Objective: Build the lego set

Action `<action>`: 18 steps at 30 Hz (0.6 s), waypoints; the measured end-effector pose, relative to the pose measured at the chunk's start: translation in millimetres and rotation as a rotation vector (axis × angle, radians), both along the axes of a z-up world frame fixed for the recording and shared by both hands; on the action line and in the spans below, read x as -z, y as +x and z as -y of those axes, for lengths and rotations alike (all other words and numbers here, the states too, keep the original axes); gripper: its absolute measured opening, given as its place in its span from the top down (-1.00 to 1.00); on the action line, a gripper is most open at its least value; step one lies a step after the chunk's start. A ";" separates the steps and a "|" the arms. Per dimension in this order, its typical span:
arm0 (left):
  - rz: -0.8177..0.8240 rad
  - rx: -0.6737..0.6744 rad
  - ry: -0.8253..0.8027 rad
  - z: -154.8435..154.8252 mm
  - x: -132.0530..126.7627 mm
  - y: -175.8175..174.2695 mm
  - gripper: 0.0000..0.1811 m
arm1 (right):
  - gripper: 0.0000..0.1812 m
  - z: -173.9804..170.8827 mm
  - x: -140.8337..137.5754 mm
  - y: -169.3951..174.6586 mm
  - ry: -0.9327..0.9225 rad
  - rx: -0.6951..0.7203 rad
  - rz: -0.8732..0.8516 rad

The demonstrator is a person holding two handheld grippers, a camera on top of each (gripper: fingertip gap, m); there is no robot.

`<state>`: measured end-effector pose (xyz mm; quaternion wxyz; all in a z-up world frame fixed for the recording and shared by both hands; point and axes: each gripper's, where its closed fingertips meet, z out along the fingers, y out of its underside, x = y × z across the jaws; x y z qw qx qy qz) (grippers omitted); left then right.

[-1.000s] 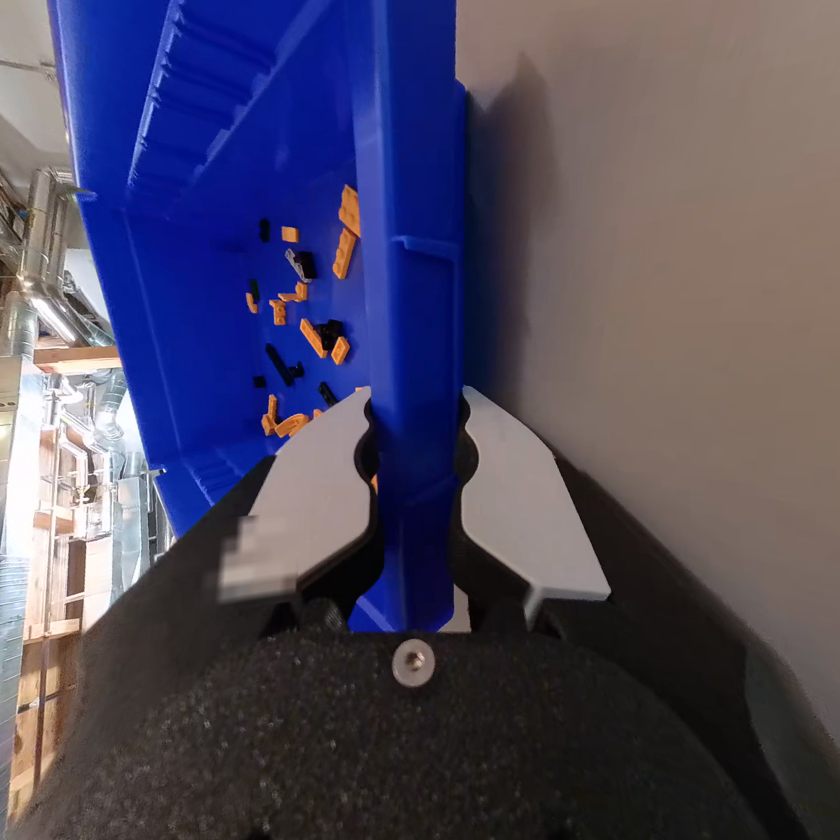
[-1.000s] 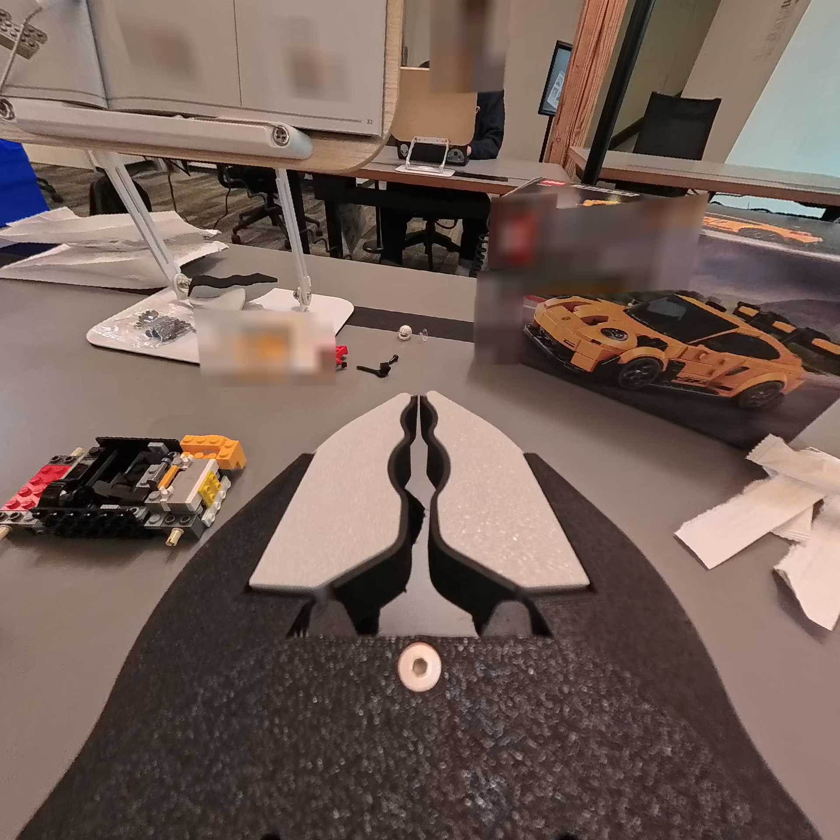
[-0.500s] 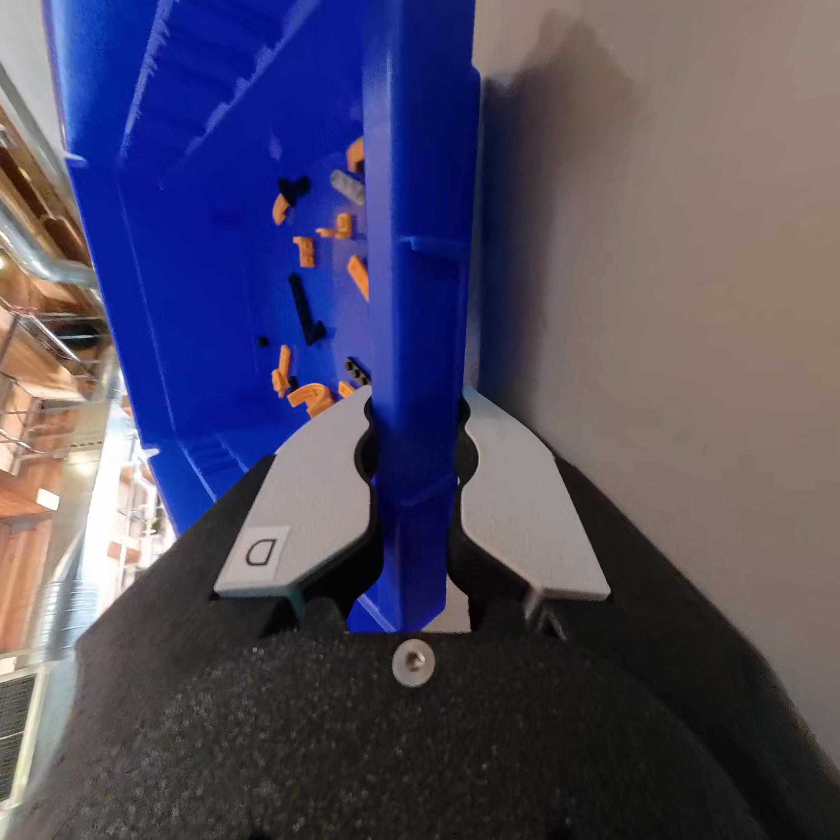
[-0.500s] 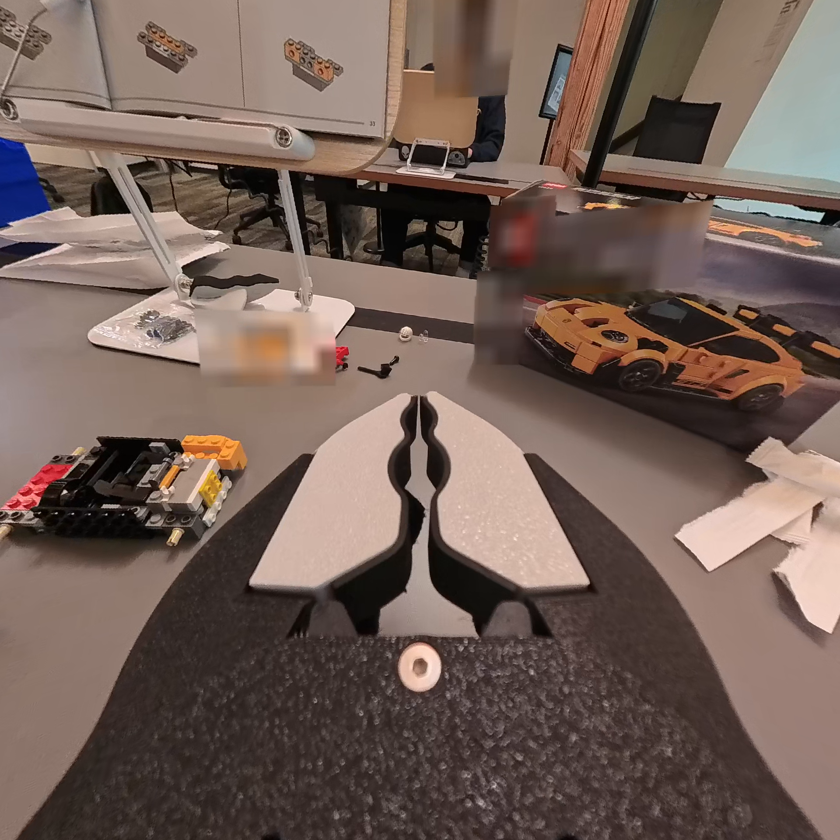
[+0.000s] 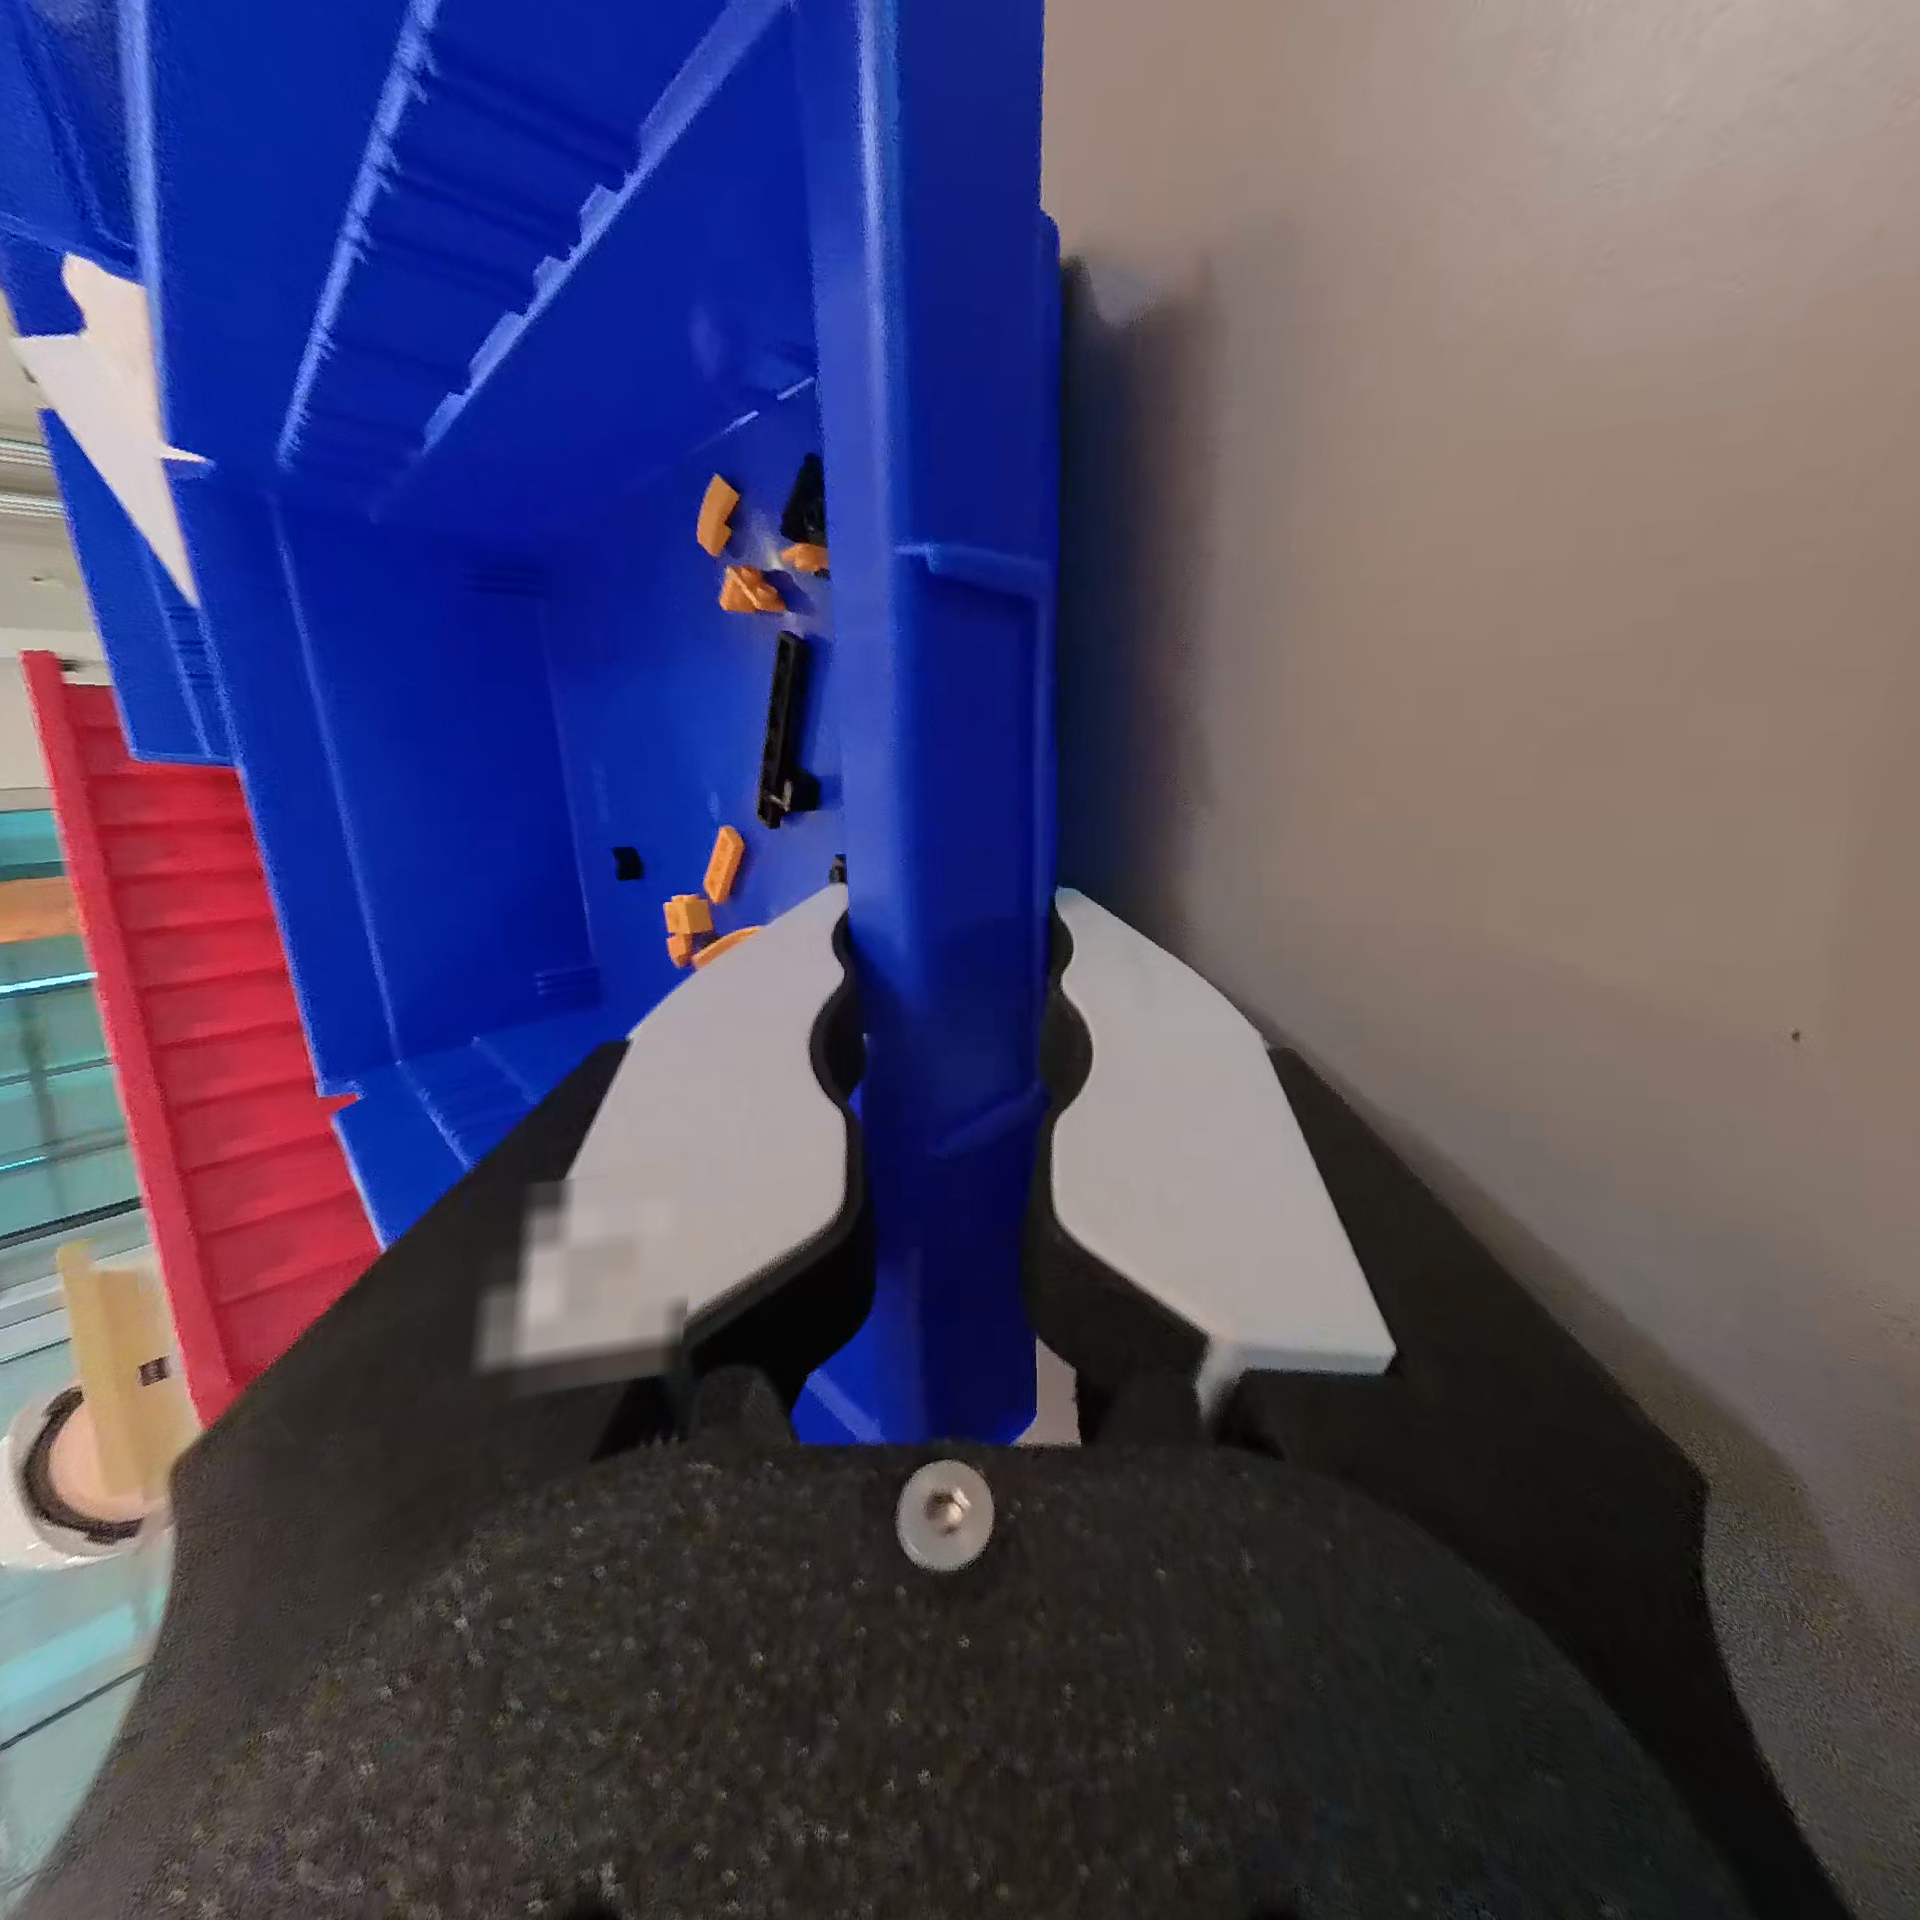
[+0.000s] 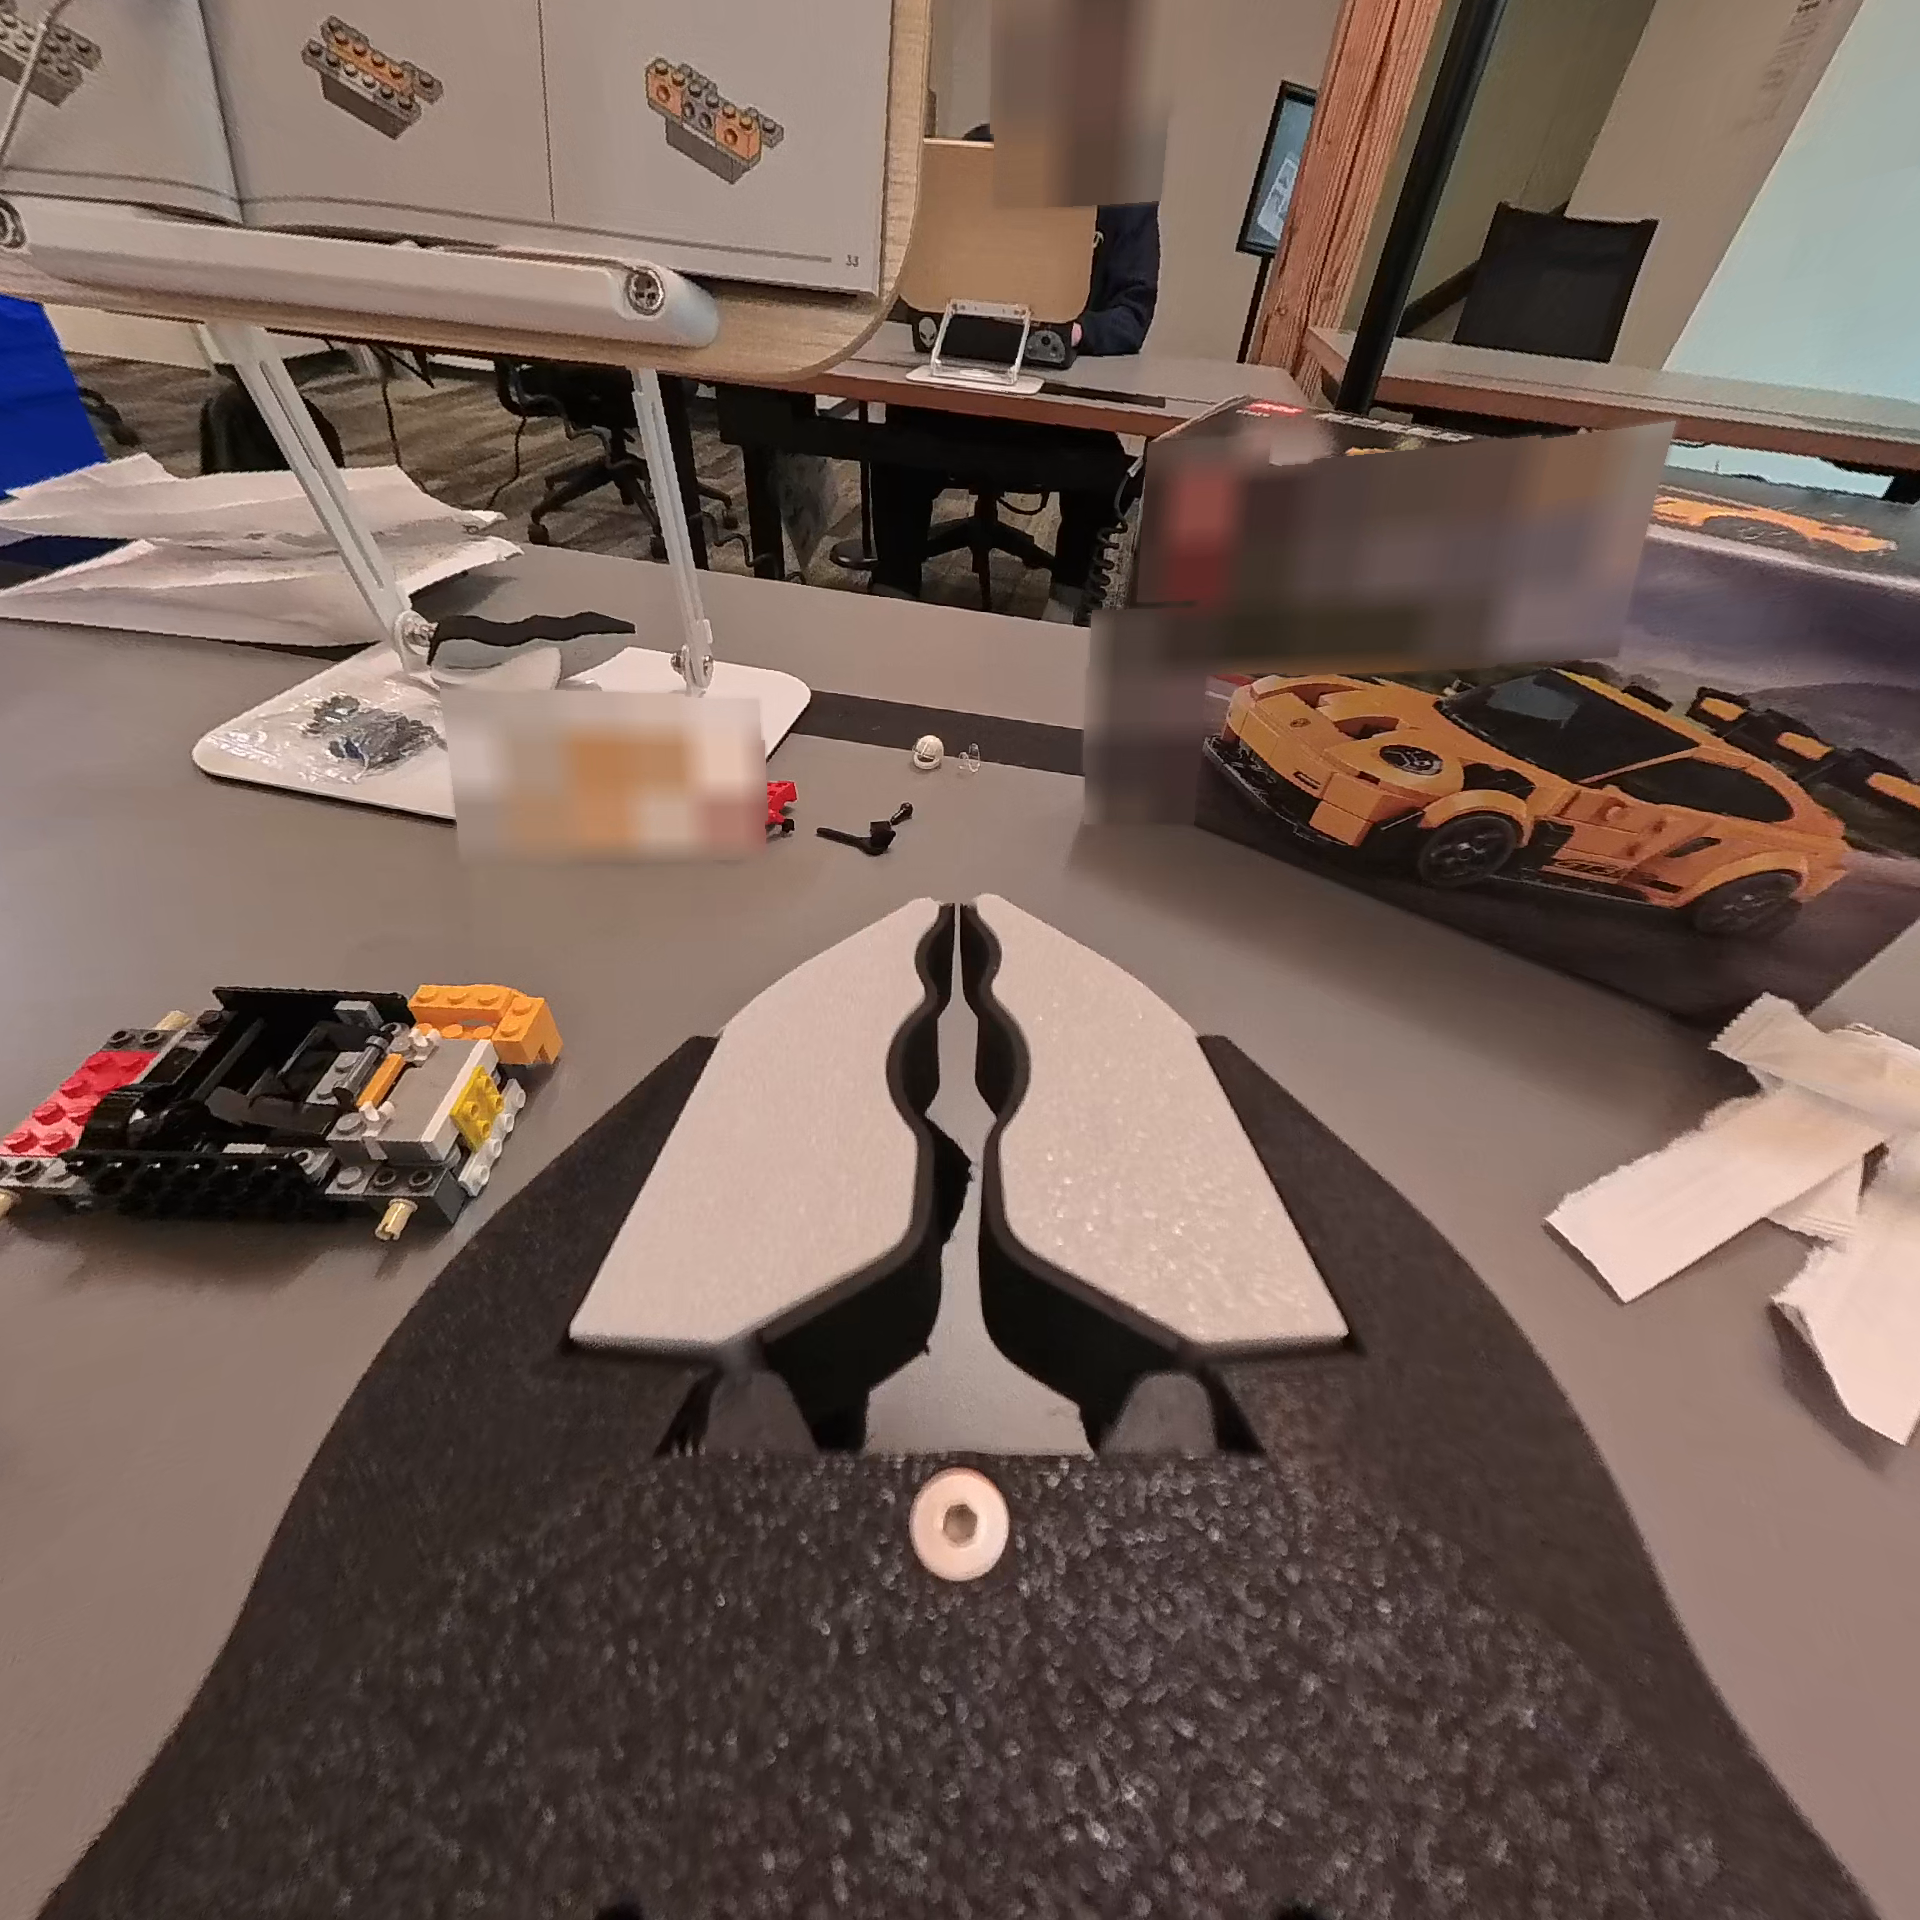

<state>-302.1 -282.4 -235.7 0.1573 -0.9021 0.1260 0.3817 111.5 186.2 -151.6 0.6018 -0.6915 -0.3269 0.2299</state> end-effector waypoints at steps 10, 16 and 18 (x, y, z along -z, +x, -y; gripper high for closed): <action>0.439 -0.084 0.316 -15.2 -97.5 8.0 0.48 | 0.99 0.9 0.5 -1.2 -0.009 -0.009 -0.005; 0.669 -0.279 0.124 -3.0 -91.0 -64.3 0.57 | 0.99 1.8 -1.5 -0.8 -0.007 -0.011 -0.013; 0.701 -0.249 0.026 -7.8 -73.4 -81.3 0.64 | 0.99 1.7 -1.6 -0.6 -0.008 -0.011 -0.012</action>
